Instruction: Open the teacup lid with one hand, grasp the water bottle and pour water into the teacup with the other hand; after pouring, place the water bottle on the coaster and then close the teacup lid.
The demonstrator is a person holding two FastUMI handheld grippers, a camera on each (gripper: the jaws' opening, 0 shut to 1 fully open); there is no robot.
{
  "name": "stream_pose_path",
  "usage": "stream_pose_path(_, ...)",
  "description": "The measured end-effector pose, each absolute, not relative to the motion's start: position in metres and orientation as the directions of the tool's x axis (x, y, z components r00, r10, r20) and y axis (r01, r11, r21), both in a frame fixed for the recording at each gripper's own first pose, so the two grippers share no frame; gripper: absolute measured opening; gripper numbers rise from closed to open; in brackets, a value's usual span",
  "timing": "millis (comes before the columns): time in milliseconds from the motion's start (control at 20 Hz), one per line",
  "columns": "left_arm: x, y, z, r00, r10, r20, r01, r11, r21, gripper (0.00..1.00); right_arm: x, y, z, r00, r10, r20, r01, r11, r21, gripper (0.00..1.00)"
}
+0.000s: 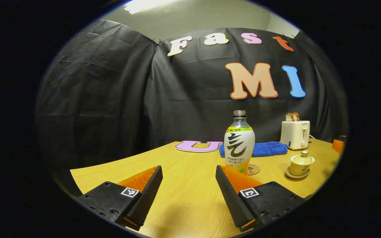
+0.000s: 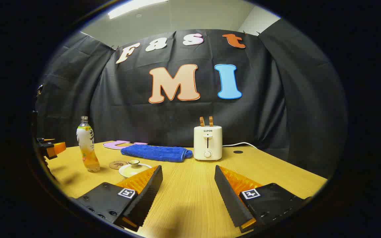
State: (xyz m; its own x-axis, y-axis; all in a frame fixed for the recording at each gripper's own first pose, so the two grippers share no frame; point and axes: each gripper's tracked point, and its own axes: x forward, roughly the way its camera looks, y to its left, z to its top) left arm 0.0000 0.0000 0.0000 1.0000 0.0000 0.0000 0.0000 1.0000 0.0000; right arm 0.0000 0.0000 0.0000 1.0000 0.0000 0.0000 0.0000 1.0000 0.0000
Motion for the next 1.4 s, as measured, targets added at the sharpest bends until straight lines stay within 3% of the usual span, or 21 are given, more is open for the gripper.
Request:
stream_pose_path(50, 0.001, 0.000, 0.000, 1.000, -0.002, 0.001, 0.002, 1.000, 0.000, 0.94, 0.000, 0.000, 0.000, 1.000, 0.000, 0.000, 0.000, 1.000, 0.000, 0.99)
stream_pose_path(150, 0.001, -0.001, 0.000, 1.000, -0.002, 0.002, 0.002, 1.000, 0.000, 0.94, 0.000, 0.000, 0.000, 1.000, 0.000, 0.000, 0.000, 1.000, 0.000, 0.96)
stream_pose_path(200, 0.001, -0.001, 0.000, 1.000, -0.002, 0.002, 0.002, 1.000, 0.000, 0.95, 0.001, 0.000, 0.000, 1.000, 0.000, 0.000, 0.000, 1.000, 0.000, 1.00)
stream_pose_path(350, 0.000, 0.000, 0.000, 1.000, -0.002, 0.003, 0.002, 1.000, 0.000, 0.94, 0.001, 0.000, 0.000, 1.000, 0.000, 0.001, 0.000, 1.000, -0.001, 0.96)
stream_pose_path(650, 0.001, 0.000, 0.000, 1.000, -0.001, 0.003, 0.001, 1.000, -0.001, 0.94, 0.000, 0.000, 0.000, 1.000, 0.001, 0.001, -0.001, 1.000, -0.001, 0.99)
stream_pose_path(1000, 0.001, 0.000, 0.000, 1.000, 0.002, 0.003, -0.002, 1.000, -0.001, 0.94, 0.001, 0.000, 0.000, 1.000, 0.001, 0.001, -0.001, 1.000, -0.001, 0.96)
stream_pose_path(1100, 0.001, 0.000, -0.001, 1.000, 0.001, 0.003, -0.001, 1.000, -0.001, 0.94, 0.001, -0.001, 0.000, 1.000, 0.002, 0.001, -0.002, 1.000, -0.001, 0.99)
stream_pose_path(1300, 0.001, 0.000, 0.000, 1.000, 0.001, 0.004, -0.001, 1.000, -0.001, 0.94, 0.003, 0.017, -0.002, 0.997, 0.076, -0.005, -0.076, 0.997, 0.003, 0.96)
stream_pose_path(1350, 0.001, 0.000, -0.001, 1.000, 0.001, 0.004, -0.001, 1.000, -0.001, 0.94, 0.005, 0.025, -0.002, 0.994, 0.110, -0.008, -0.110, 0.994, 0.004, 0.99)
stream_pose_path(1400, 0.001, 0.000, -0.001, 1.000, 0.001, 0.004, -0.001, 1.000, -0.001, 0.94, 0.006, 0.031, -0.002, 0.991, 0.136, -0.010, -0.136, 0.991, 0.006, 0.95)
